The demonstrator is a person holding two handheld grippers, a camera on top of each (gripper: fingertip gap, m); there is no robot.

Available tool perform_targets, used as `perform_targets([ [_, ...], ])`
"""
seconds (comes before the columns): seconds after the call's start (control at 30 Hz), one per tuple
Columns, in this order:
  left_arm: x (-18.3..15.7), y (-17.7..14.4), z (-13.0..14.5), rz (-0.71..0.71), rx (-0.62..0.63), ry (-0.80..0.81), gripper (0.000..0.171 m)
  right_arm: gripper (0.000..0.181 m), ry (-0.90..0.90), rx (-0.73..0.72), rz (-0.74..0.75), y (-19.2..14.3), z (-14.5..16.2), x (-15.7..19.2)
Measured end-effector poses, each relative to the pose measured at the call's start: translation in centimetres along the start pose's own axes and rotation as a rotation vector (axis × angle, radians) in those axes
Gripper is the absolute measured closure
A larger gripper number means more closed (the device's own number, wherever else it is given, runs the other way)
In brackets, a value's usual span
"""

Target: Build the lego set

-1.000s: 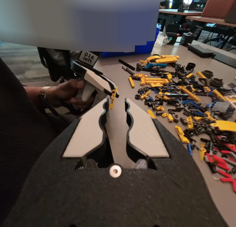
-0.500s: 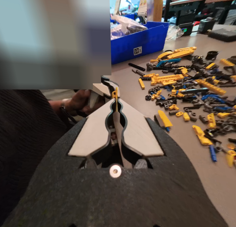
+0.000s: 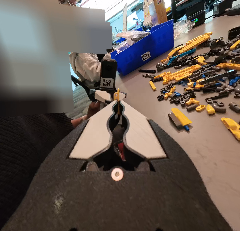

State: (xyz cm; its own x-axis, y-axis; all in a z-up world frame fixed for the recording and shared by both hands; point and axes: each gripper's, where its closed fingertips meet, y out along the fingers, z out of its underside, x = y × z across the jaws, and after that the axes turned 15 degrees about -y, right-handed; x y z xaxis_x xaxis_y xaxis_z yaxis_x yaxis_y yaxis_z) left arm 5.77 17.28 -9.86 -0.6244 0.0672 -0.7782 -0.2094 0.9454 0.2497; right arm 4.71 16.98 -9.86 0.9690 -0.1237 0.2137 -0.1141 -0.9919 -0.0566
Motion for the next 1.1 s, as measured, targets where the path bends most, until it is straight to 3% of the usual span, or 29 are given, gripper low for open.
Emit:
perform_targets([
  [0.2,0.6,0.0,-0.3,-0.038,-0.021,-0.009,0.159,0.181,0.031,-0.021,-0.009,0.1,0.0,0.1],
  [0.37,-0.1,0.1,-0.1,0.012,-0.013,-0.027,0.158,0.181,0.034,-0.032,0.012,0.0,0.0,0.0],
  [0.53,0.6,0.3,0.1,-0.046,-0.011,-0.001,0.156,0.181,0.03,-0.058,0.012,0.1,-0.3,0.2],
  [0.77,0.1,0.3,0.1,-0.035,-0.008,0.01,0.166,0.181,0.06,-0.093,0.0,0.2,-0.4,0.2],
  [0.87,-0.1,0.2,0.1,-0.025,0.002,0.003,0.166,0.164,0.085,-0.145,-0.022,0.0,-1.2,0.2],
  [1.1,-0.3,0.5,0.8,-0.008,0.042,-0.019,0.166,0.167,0.085,-0.109,-0.095,0.3,-1.2,1.0],
])
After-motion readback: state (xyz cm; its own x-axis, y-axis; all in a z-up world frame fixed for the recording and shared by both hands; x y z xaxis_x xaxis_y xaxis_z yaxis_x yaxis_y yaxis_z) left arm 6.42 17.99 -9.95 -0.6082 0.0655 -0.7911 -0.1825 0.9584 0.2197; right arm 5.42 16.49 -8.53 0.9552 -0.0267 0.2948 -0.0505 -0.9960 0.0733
